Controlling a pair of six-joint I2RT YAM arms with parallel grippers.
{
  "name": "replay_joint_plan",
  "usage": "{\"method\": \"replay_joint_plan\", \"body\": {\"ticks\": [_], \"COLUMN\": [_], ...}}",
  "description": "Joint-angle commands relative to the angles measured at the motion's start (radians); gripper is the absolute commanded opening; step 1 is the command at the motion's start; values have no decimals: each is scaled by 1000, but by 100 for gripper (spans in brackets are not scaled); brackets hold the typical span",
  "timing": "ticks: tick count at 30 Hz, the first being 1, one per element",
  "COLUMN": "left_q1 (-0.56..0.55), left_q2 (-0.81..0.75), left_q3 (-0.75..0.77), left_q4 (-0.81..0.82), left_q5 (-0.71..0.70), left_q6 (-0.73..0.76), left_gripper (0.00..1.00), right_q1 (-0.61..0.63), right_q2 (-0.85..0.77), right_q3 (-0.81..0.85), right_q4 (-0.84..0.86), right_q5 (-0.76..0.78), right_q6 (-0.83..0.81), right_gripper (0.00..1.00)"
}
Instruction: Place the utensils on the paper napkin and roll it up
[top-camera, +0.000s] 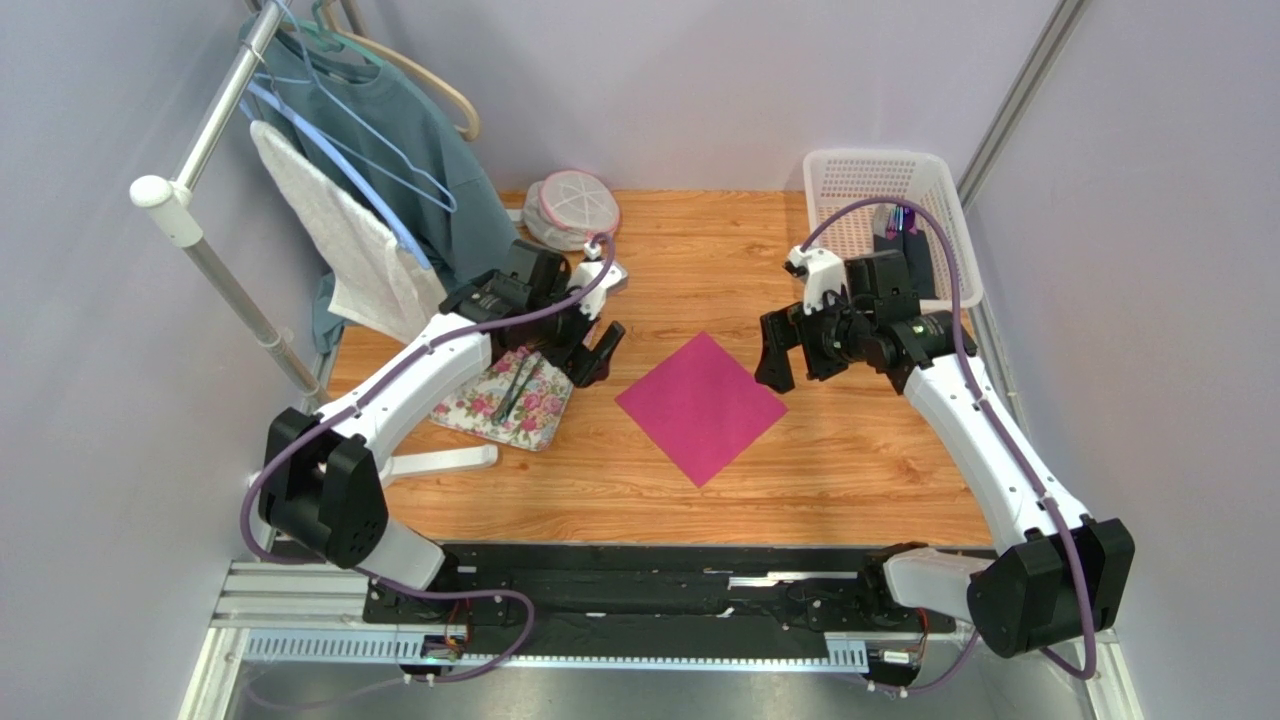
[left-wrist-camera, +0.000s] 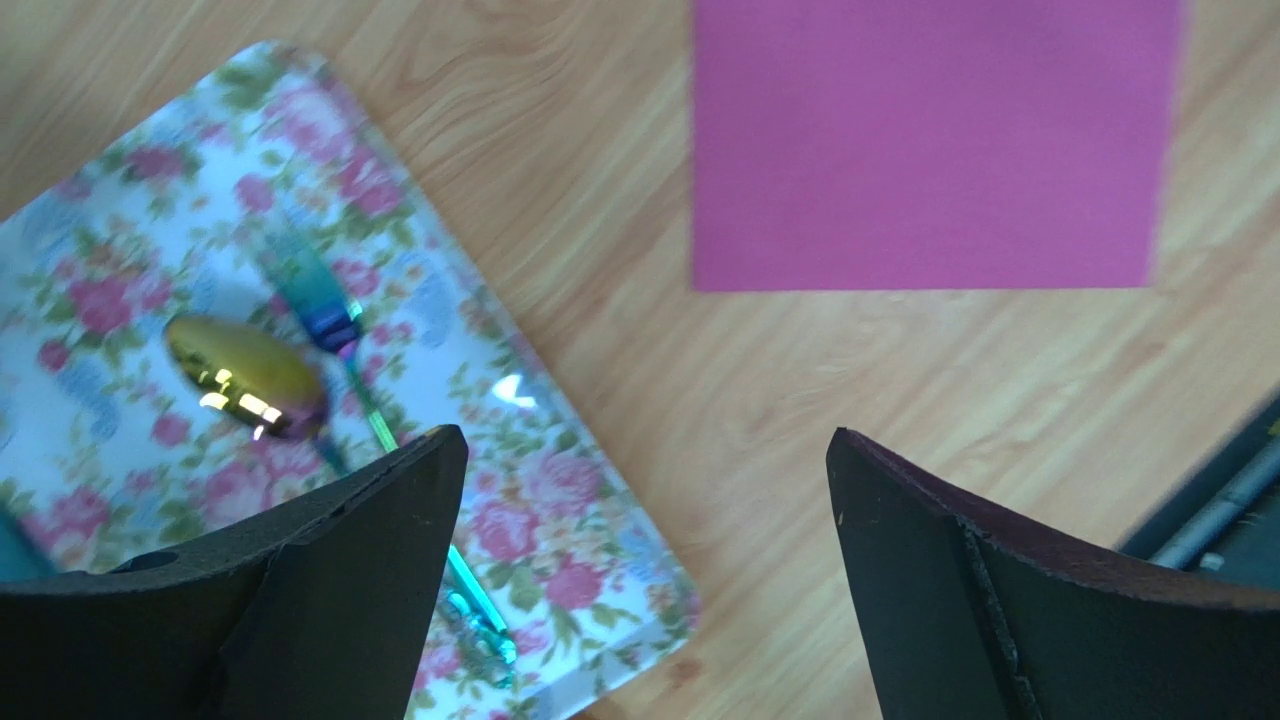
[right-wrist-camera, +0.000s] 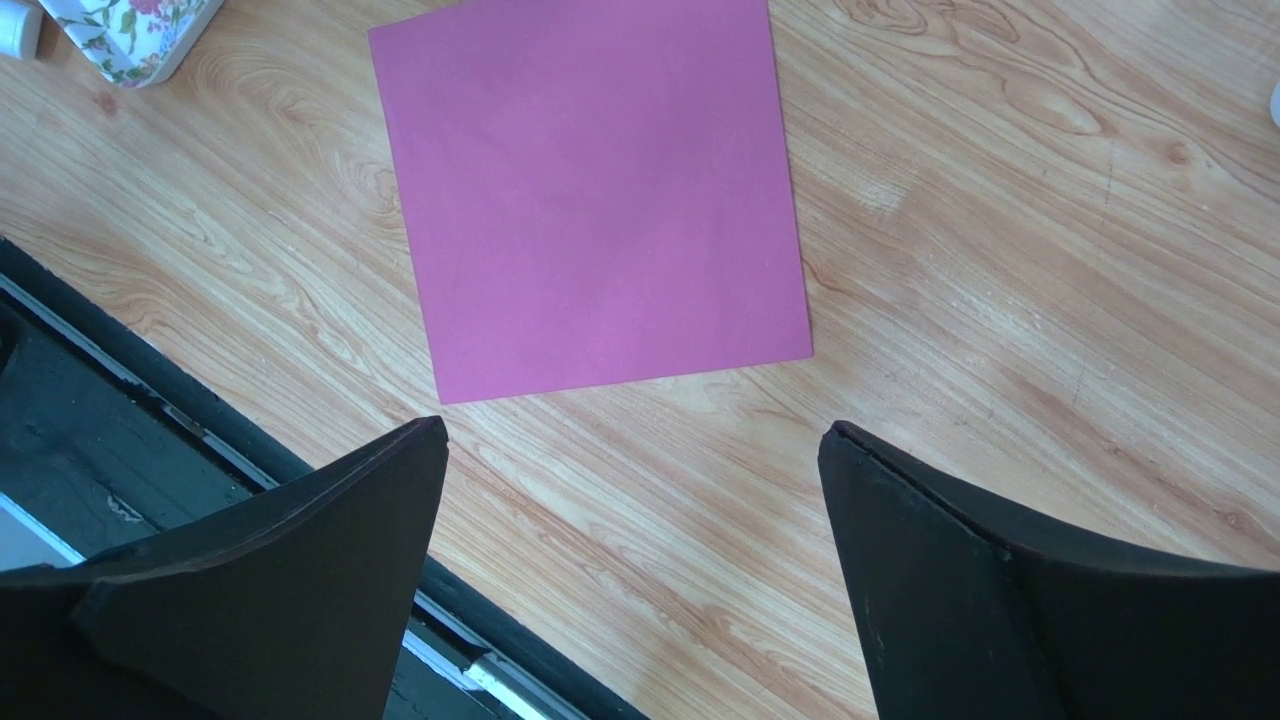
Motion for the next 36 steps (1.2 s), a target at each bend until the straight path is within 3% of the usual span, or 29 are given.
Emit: {"method": "replay_joint_plan", "body": {"ticks": [1,3,5,7,9,10,12,15,18,25,36], "left_q1": [25,25,25,28,77,94,97,99,102,151,197], "left_q2": [-158,-206,-230,-168,-96,-56,-22,67,116,190,297], "left_q3": [-120,-225,-262,-227,-97,-82,-111,-68,-71,-51,12], "left_q4": [244,421,442,351,126,119,181,139,140,185,163], "left_q5": [-137,-253,-220,-238,-92,-17,-66,-138,-185,-200,-174], "left_q6": [73,36,86,59,72,64,-13,-78,-108,-121,-35], "left_gripper": [99,99,99,99,99,99,99,98,93,63,49], "right_q1": [-6,-5,-5,-6,-5,-5,-5,-5,-5,-5,-5], "right_q2": [-4,7,16,34,45,47,48,47,50,51,59], "right_q3": [32,33,35,46,53,53,50,47,44,32,27], "right_q4": [6,1,1,-3,-10,-10,-11,-13,-13,-13,-17], "right_q5": [-14,-24,-30,-38,-41,-40,-46,-46,-50,-55,-58], "right_q6": [-12,-15,-15,-15,-15,-17,-20,-23,-21,-27,-32], "right_gripper": [100,100,100,100,100,100,100,100,100,100,100]}}
